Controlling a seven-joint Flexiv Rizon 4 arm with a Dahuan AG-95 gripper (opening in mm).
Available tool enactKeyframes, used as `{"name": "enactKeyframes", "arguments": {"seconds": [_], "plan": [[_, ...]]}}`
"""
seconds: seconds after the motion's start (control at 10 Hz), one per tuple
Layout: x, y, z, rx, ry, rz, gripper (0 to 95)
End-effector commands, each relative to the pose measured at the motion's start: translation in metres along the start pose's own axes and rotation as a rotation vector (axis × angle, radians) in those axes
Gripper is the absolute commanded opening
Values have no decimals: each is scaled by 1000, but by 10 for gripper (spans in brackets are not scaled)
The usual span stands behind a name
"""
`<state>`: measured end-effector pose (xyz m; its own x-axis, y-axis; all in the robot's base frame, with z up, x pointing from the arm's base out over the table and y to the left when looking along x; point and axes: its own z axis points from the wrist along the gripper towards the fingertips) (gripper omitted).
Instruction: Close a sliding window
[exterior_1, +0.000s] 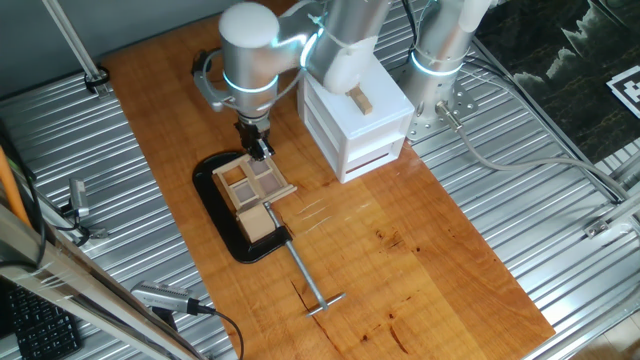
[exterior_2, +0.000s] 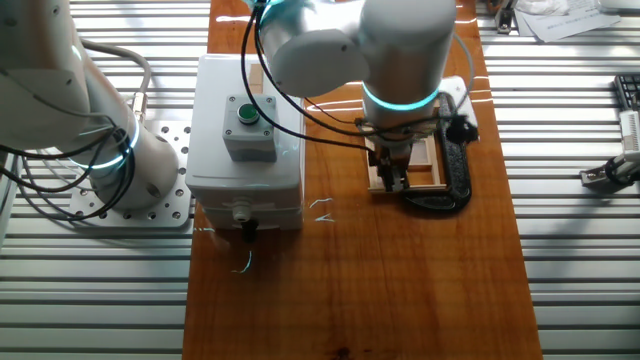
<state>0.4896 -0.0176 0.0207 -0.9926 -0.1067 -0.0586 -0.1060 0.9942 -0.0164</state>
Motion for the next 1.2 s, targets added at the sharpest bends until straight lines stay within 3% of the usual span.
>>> {"name": "enactKeyframes", "arguments": {"seconds": [0.1,0.5,1.2], "plan": [[-3,3,25,27,8,-2,0],[-5,8,4,43,38,-7,0],[-16,16,-22,36,35,-1,0]]}}
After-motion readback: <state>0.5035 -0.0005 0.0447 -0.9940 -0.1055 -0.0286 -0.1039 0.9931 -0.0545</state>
